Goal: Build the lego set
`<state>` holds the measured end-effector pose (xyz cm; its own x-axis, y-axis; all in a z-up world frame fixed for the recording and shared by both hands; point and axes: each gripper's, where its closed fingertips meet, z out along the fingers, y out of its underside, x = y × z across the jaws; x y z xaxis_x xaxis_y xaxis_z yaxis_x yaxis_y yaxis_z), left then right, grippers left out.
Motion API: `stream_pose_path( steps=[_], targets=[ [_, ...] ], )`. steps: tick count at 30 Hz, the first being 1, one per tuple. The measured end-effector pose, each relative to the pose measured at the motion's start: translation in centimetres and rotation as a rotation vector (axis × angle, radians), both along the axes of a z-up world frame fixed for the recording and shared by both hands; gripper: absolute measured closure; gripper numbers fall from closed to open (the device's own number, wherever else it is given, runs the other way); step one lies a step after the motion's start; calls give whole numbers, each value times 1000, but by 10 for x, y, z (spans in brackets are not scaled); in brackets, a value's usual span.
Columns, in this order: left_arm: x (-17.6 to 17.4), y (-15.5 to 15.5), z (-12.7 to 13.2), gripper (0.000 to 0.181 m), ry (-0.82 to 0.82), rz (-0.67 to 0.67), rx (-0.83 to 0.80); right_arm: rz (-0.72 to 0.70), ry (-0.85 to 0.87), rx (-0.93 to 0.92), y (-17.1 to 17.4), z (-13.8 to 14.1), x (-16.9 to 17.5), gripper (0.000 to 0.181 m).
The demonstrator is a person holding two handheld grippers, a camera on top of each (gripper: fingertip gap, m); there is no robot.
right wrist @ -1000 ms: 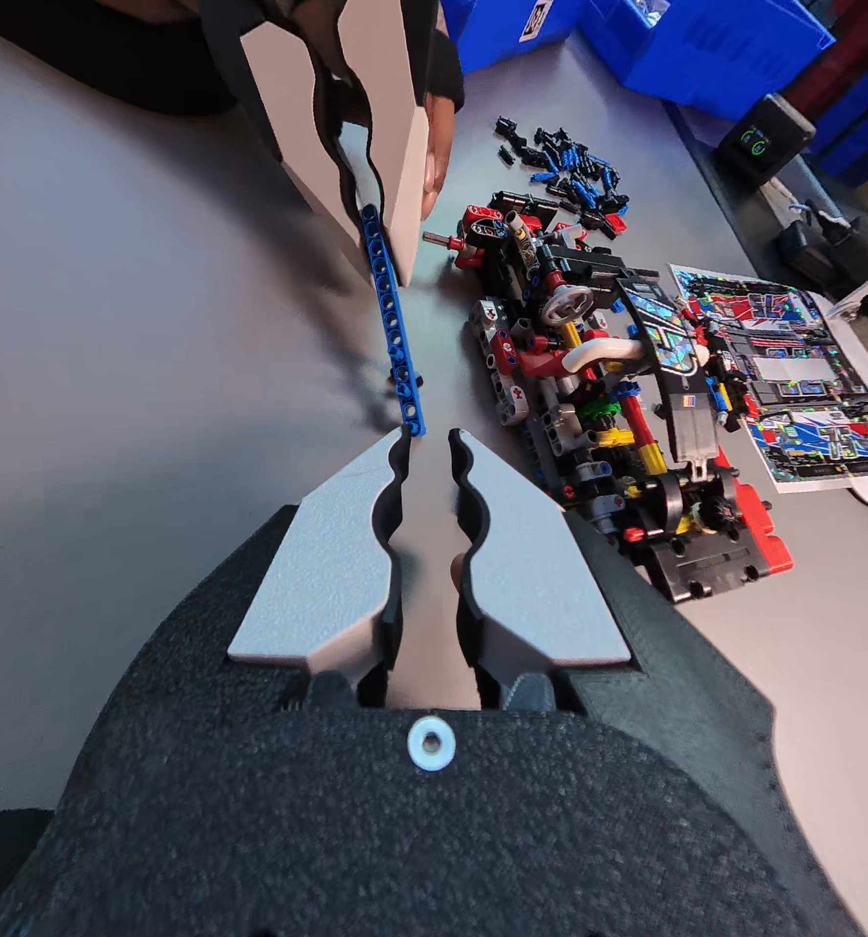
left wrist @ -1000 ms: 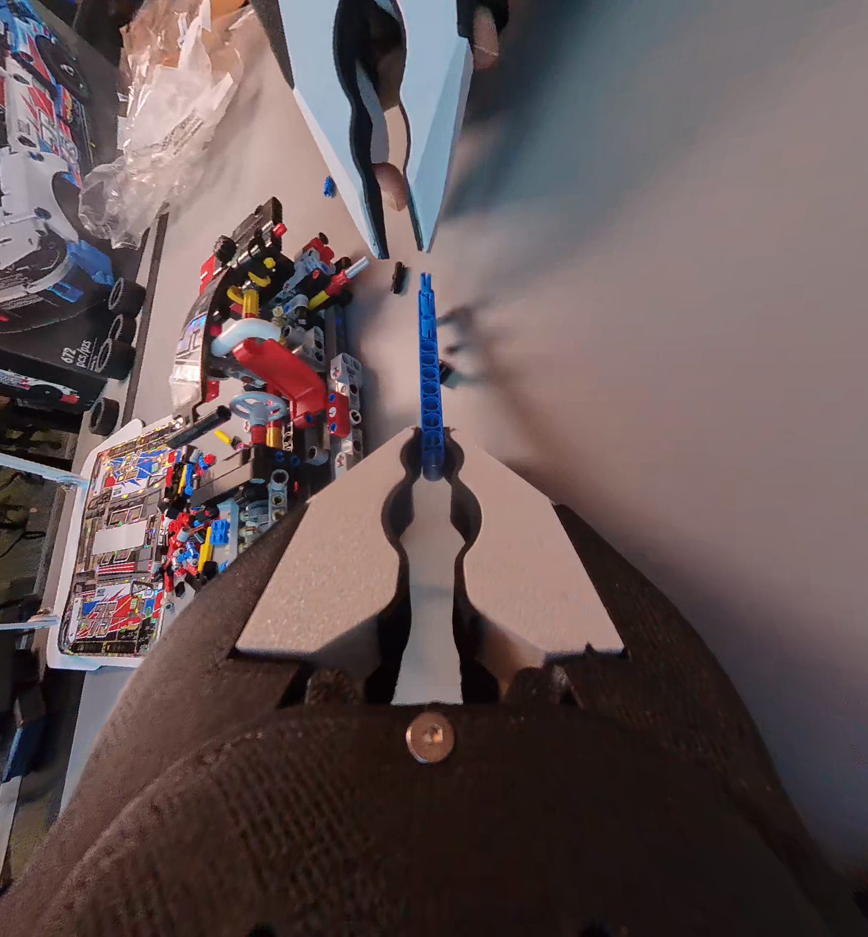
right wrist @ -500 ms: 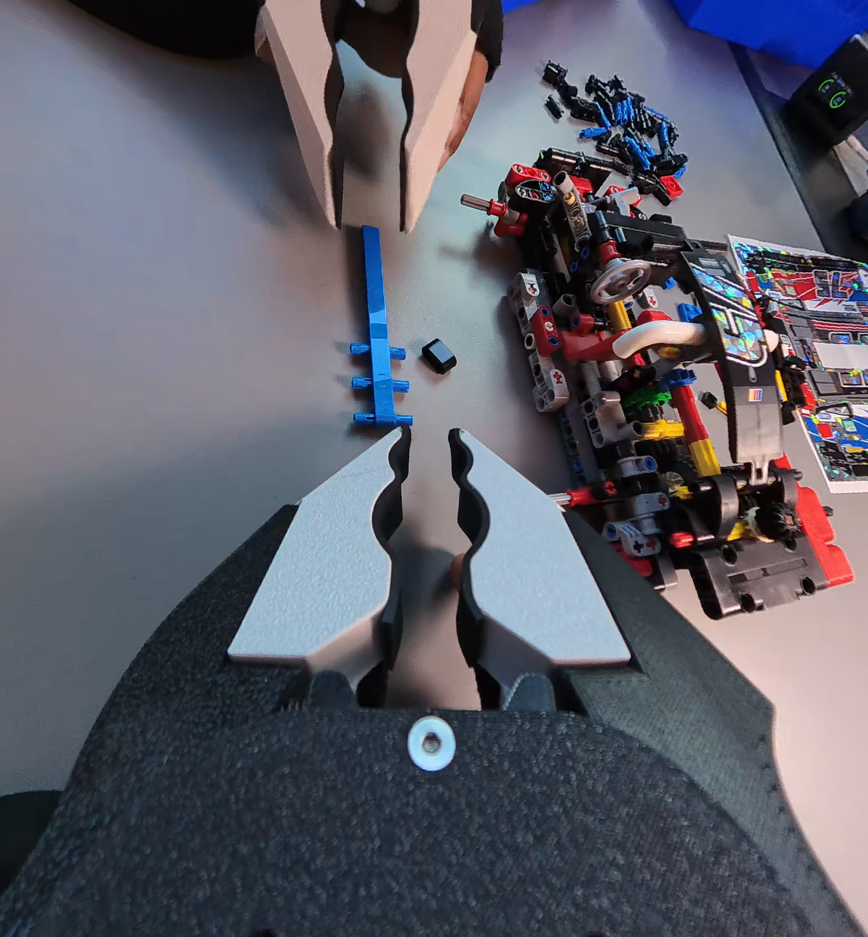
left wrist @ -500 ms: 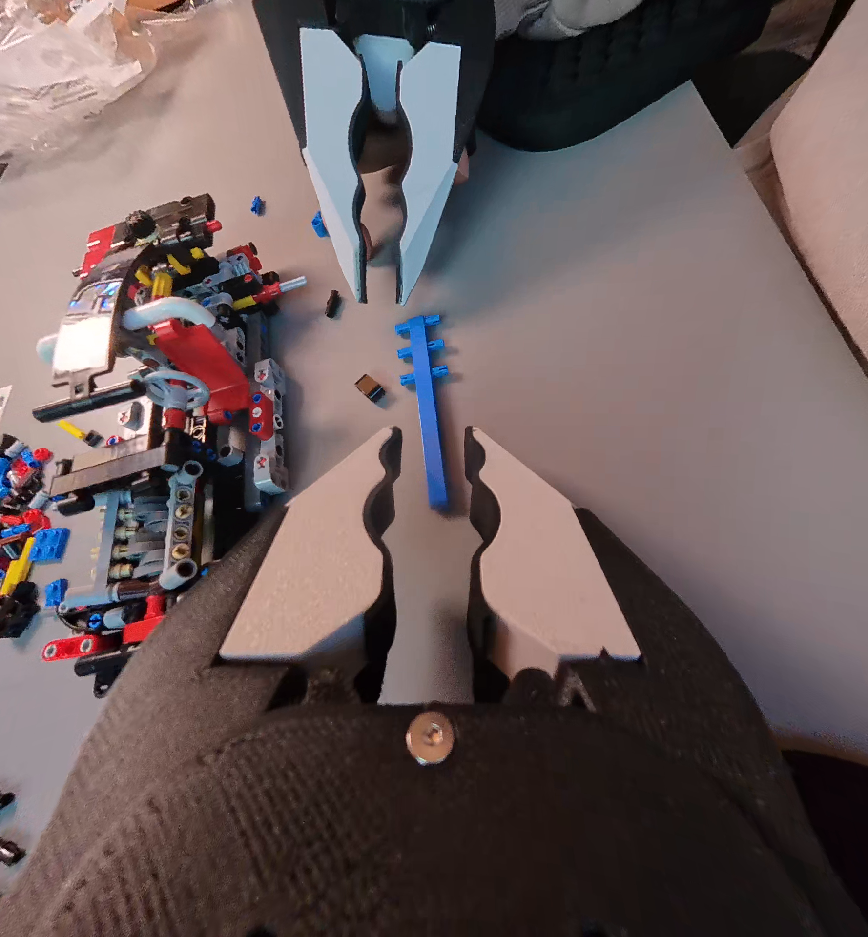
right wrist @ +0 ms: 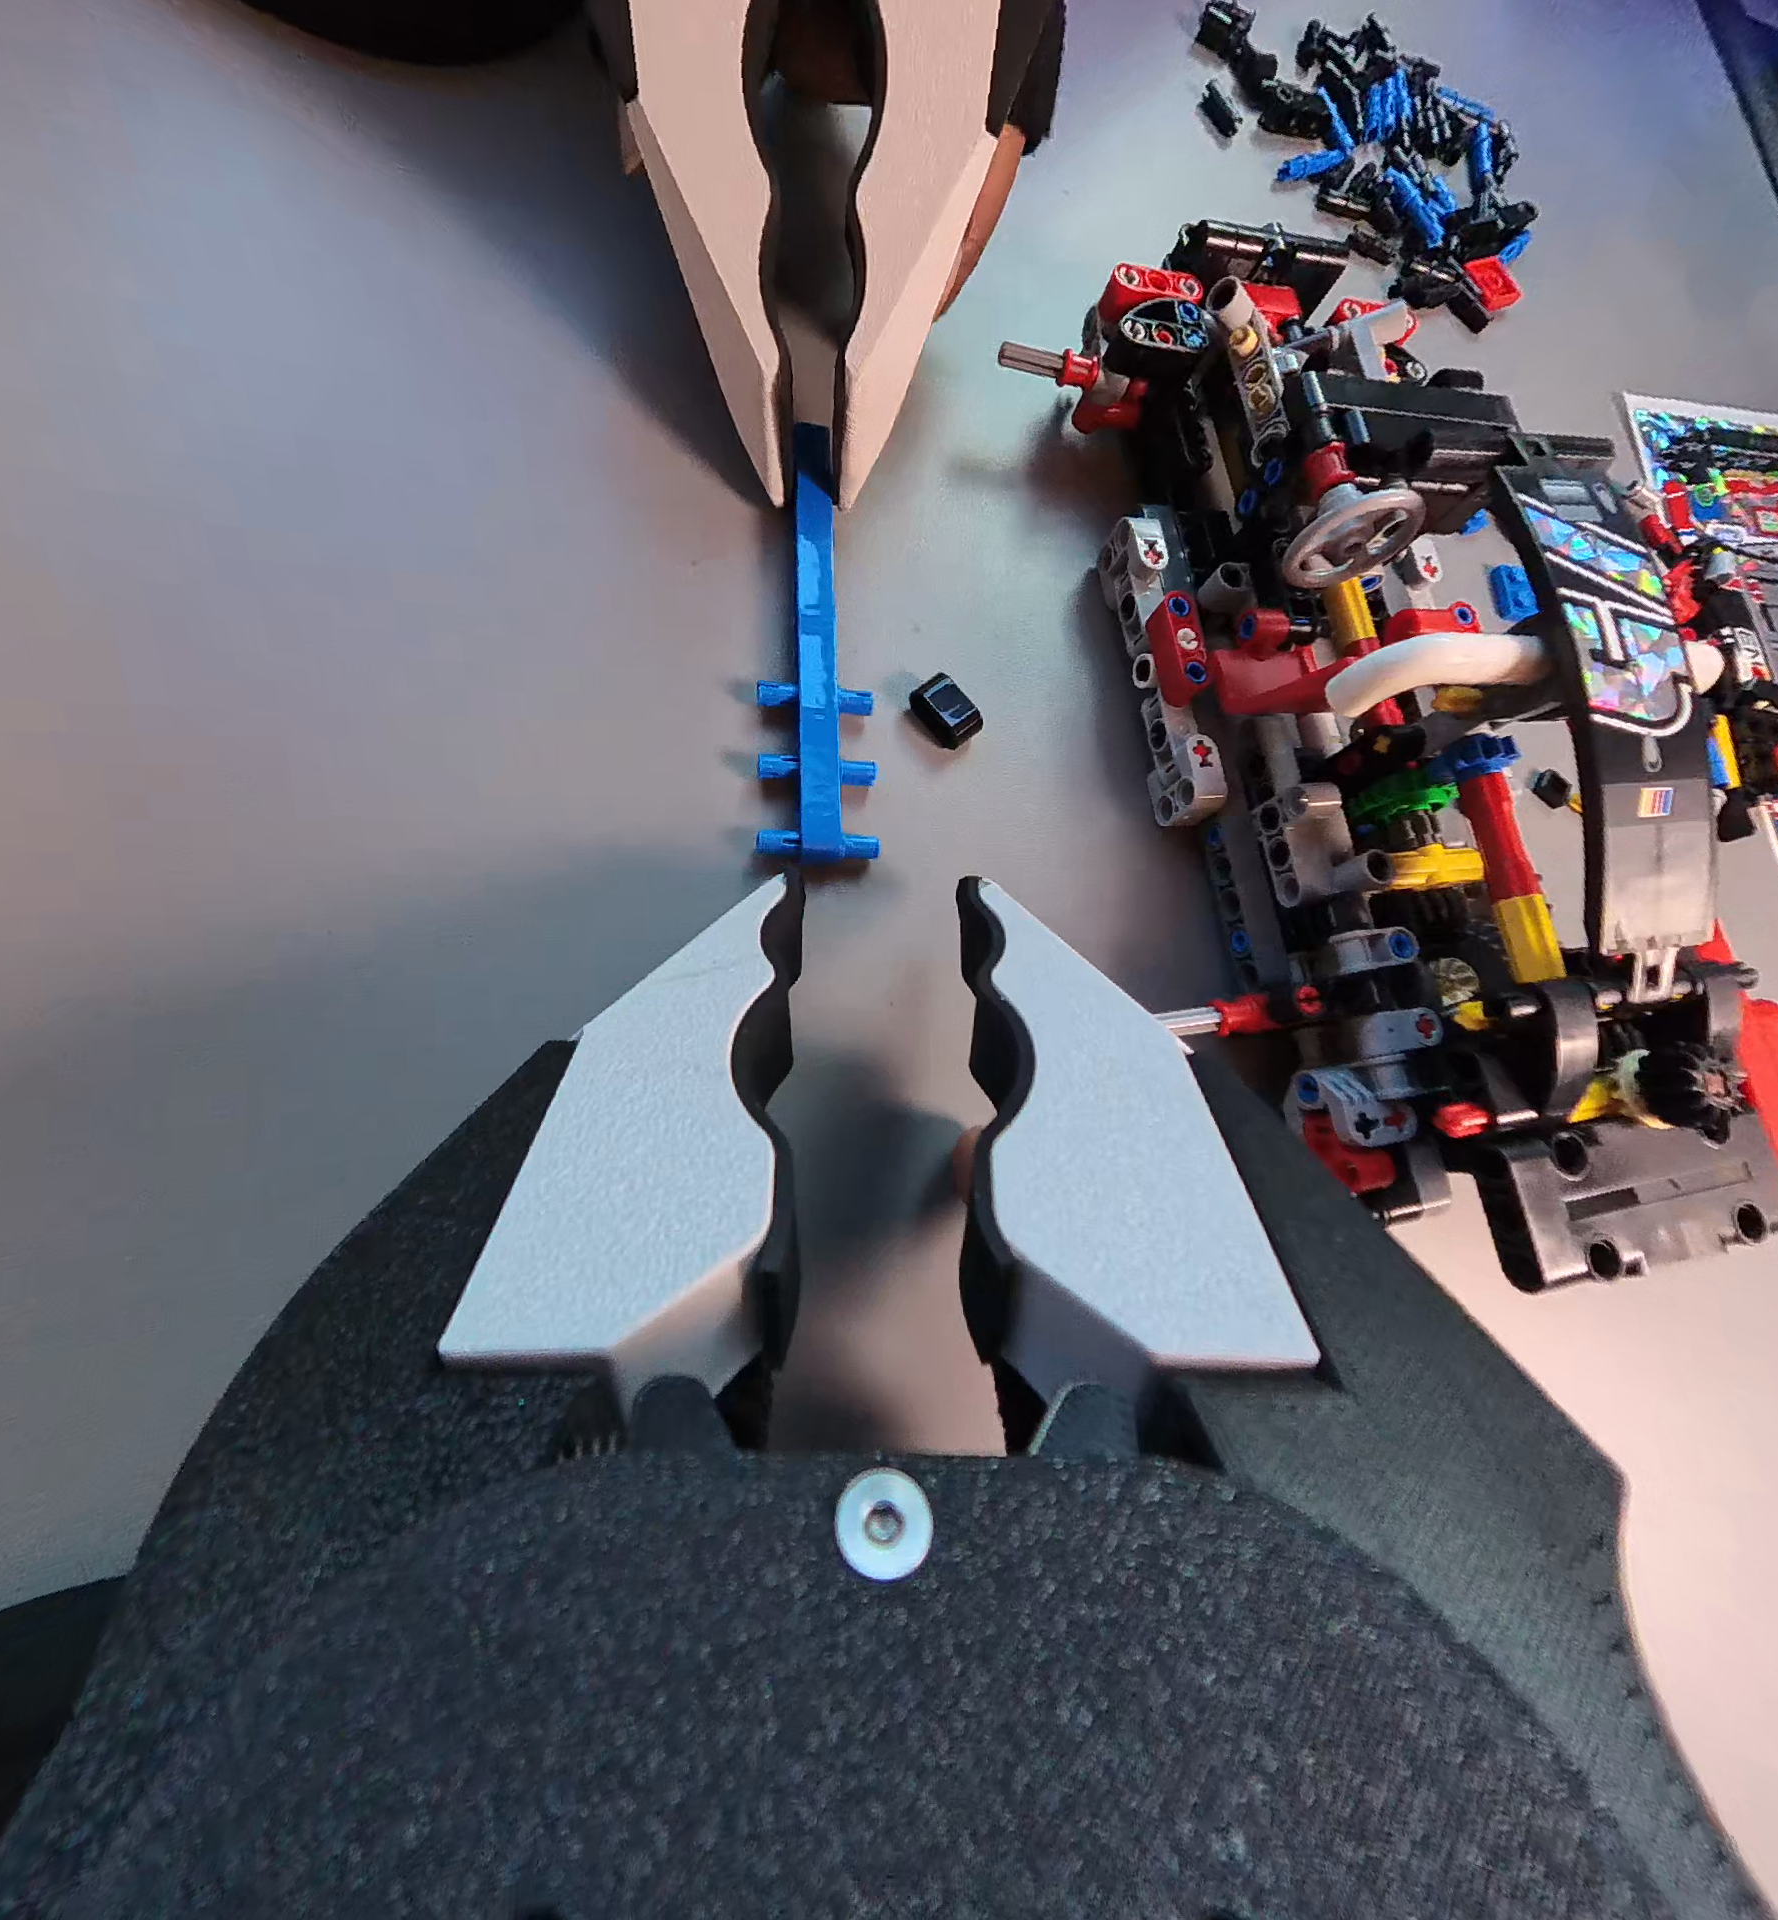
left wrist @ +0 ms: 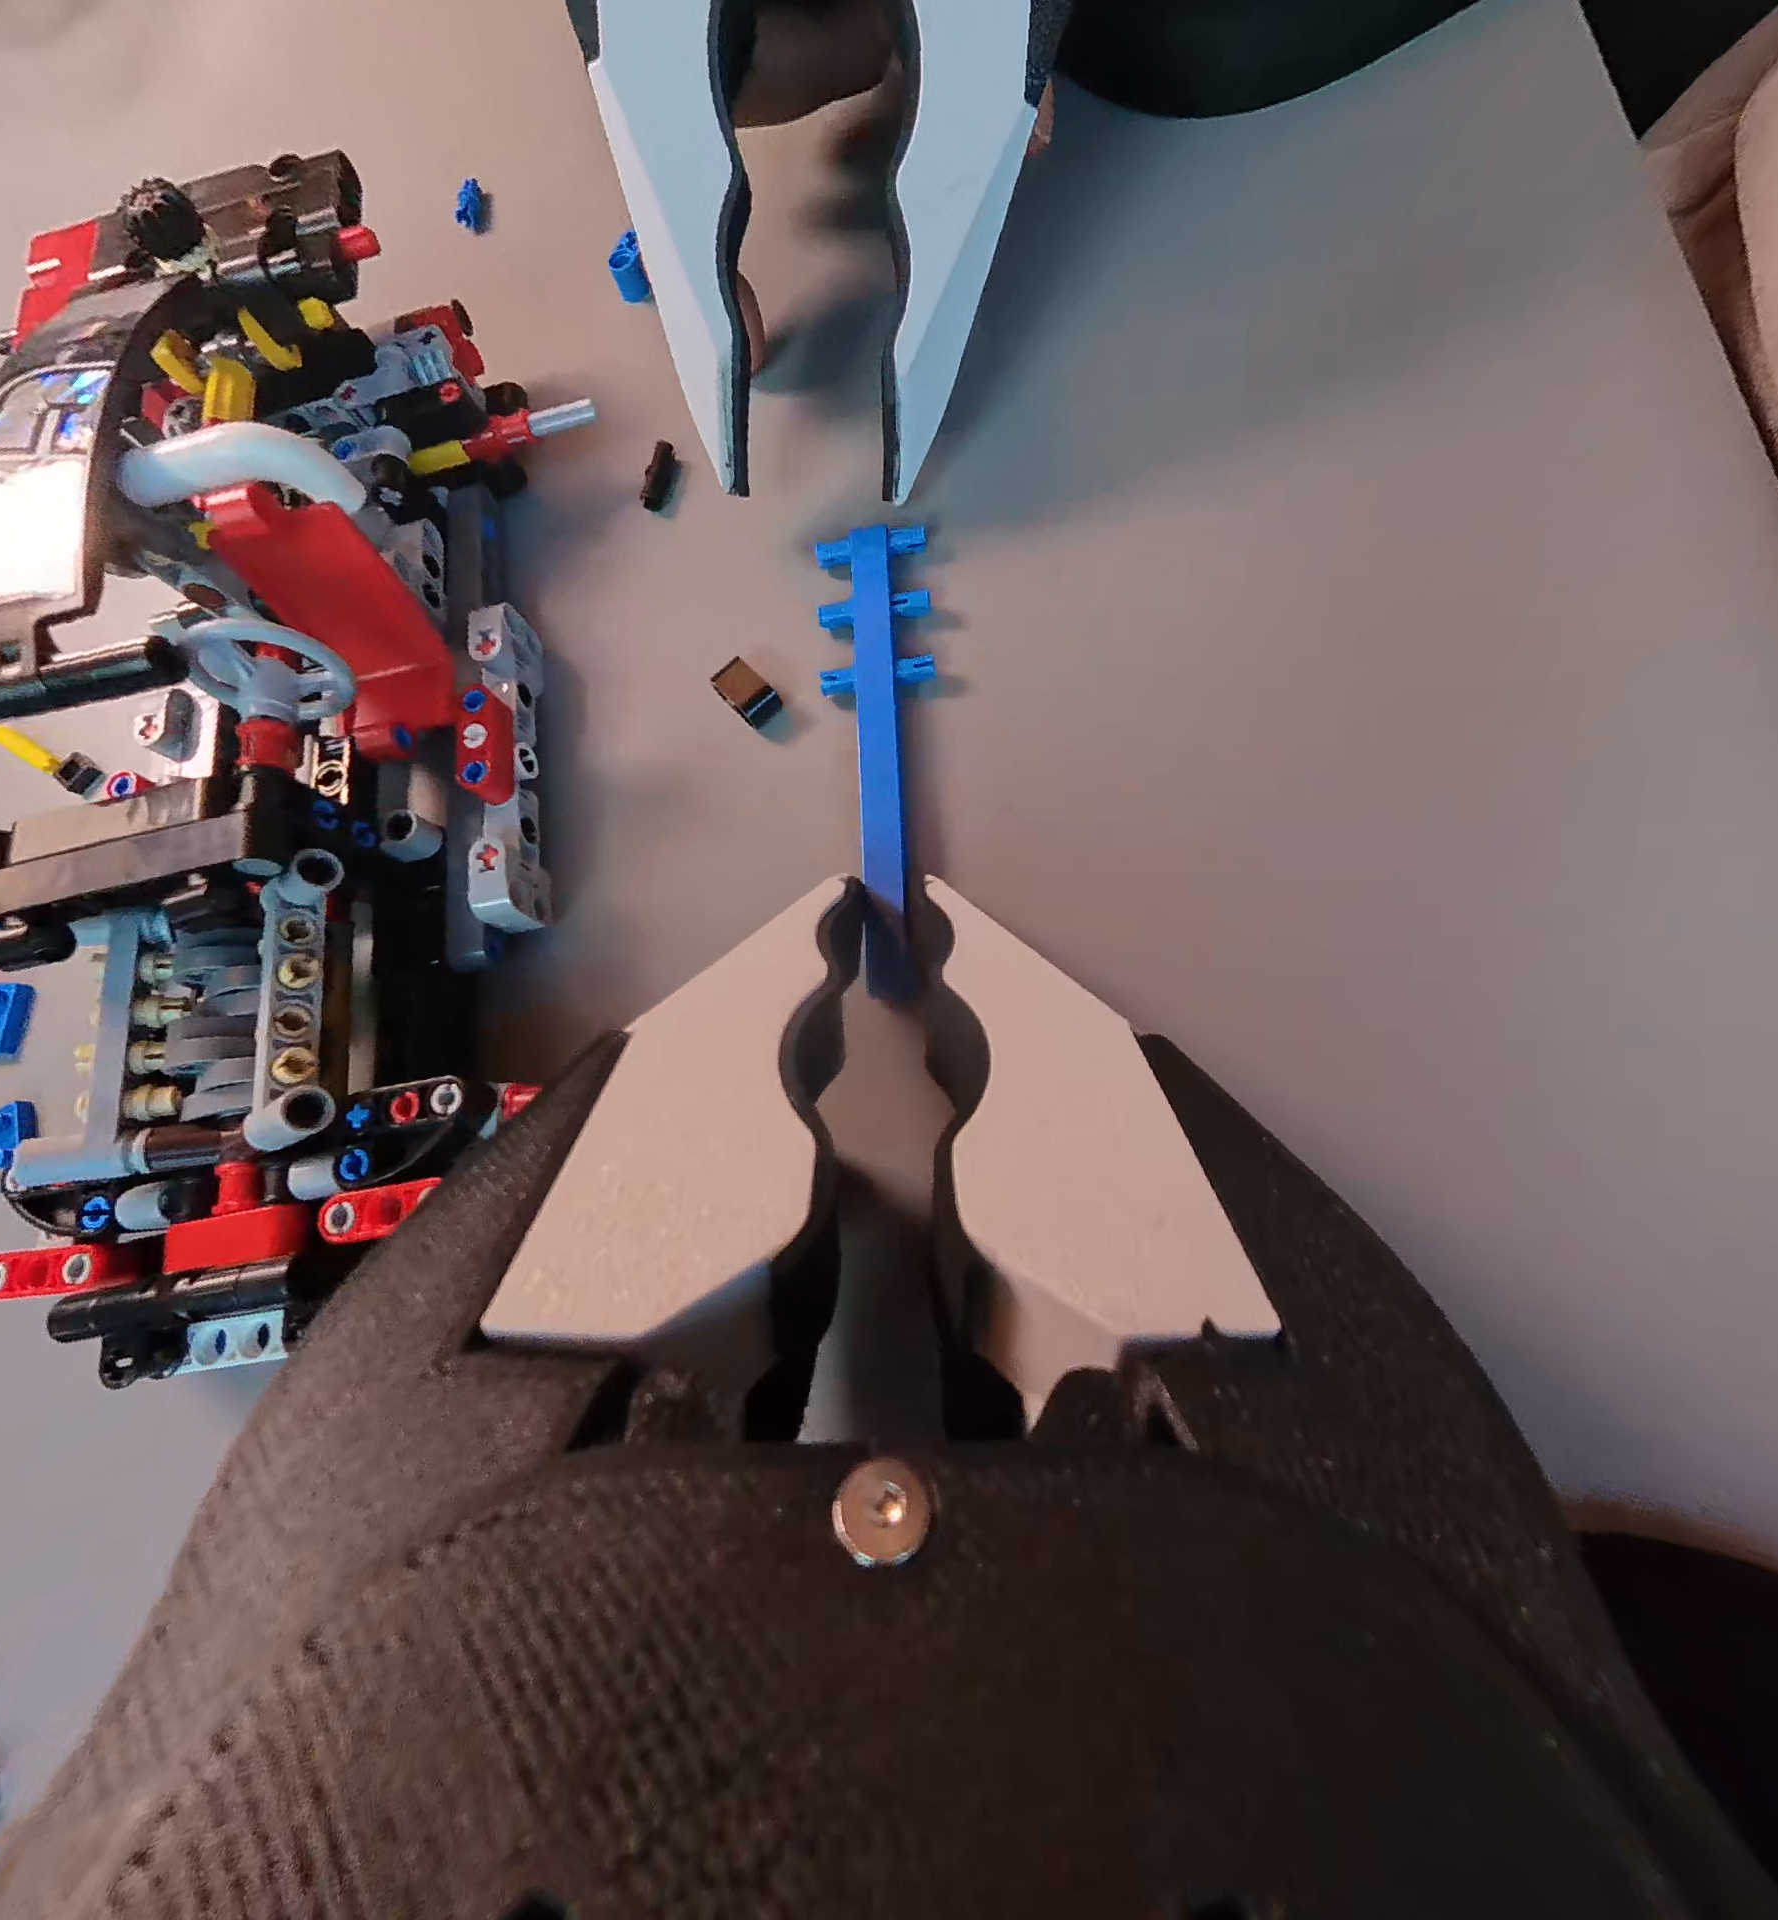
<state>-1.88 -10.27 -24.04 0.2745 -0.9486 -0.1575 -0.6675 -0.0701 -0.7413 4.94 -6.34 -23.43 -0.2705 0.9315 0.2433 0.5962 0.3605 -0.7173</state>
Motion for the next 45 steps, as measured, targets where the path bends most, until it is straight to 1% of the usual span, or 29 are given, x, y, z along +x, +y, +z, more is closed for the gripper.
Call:
stream_pose_path(
  steps=[3,5,7,8,10,11,15,18,20,22,24,26,28,30,32,34,37,40,43,45],
  targets=[
    [-1,-1,0,175,12,12,-23,3,-9,-5,-1,0,-1,153],
    [-1,-4,0,174,19,11,-36,32,-17,-27,-10,0,-2,153],
    [1,-9,0,165,8,-8,-68,57,-30,-26,-18,0,-4,153],
    [2,-11,0,164,2,-15,-78,63,-38,-9,-19,-1,-5,153],
    [2,-9,0,168,3,-10,-72,57,-52,29,-17,-3,-8,158],
    [2,-8,0,173,0,-4,-68,51,-55,45,-14,-3,-10,161],
    [1,-5,0,173,-7,9,-66,44,-43,35,-8,-2,-13,162],
    [2,-6,3,167,-36,5,-68,34,-20,15,-8,0,-13,161],
    [4,-2,16,161,-113,16,-56,6,24,8,-3,6,-13,160],
    [2,11,34,159,-205,71,-1,-38,129,-19,5,24,-16,159],
    [-3,26,54,158,-312,156,54,-107,284,-46,18,50,-18,159],
    [-11,42,72,151,-415,259,109,-186,442,-86,33,78,-16,159],
    [-23,56,86,142,-489,357,181,-285,599,-113,51,103,-10,156],
    [-35,64,100,141,-551,434,259,-378,759,-126,67,127,1,154],
    [-47,68,112,140,-589,498,325,-447,871,-127,78,144,13,153],
    [-58,72,122,139,-615,556,387,-512,921,-94,89,151,22,149],
    [-73,75,131,137,-636,629,452,-568,950,-69,98,155,30,145],
    [-84,78,136,135,-654,678,489,-587,945,-65,103,153,32,145],
    [-96,81,138,135,-658,736,519,-616,927,-47,113,152,31,150],
    [-104,83,138,136,-670,771,523,-611,904,4,123,160,26,151]
  ],
)
